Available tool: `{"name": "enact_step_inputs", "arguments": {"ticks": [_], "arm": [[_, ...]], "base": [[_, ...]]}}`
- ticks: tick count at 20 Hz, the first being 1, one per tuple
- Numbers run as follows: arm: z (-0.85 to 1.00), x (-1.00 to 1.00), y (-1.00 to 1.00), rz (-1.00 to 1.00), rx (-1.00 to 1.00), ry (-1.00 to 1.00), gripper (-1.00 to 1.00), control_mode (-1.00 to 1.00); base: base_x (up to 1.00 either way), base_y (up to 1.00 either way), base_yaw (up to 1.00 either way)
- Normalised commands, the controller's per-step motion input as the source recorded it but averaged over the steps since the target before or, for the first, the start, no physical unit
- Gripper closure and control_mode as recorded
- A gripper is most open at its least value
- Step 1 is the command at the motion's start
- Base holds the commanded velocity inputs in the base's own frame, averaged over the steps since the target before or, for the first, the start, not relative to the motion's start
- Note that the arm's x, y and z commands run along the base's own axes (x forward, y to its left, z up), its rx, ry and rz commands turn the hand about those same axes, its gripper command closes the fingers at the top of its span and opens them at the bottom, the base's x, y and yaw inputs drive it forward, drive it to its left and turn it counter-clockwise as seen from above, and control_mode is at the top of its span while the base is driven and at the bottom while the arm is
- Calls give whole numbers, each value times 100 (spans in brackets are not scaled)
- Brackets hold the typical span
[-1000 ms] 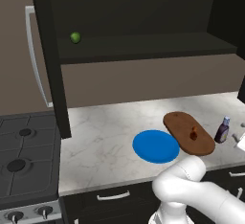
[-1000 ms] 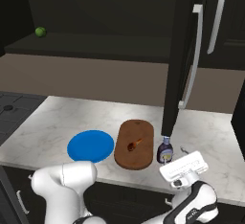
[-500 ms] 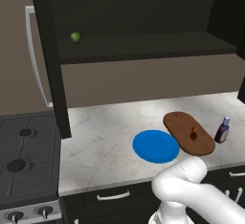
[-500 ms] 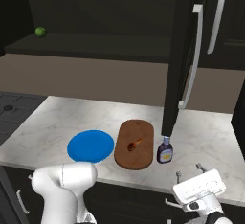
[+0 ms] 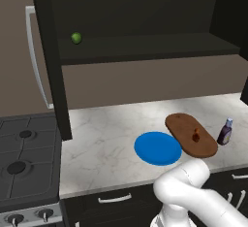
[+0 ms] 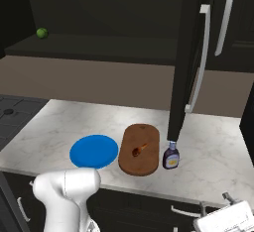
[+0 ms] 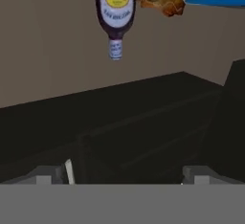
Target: Pick the chicken drumstick from the plate and place it on the cutting board. Then pick the condiment bottle from the cabinet and place it next to the cutting board.
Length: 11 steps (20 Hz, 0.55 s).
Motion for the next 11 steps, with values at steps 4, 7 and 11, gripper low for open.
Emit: {"name": "enact_step_inputs", "arguments": {"ticks": [4, 7, 11], "arm": [[33, -57, -40, 1, 8, 0, -100, -100], [57, -36, -26, 0, 9, 3, -100, -100], [74, -28, -16, 0, 6, 6, -100, -100]], "base": [[0, 0, 0], [0, 0, 0], [0, 0, 0]]}}
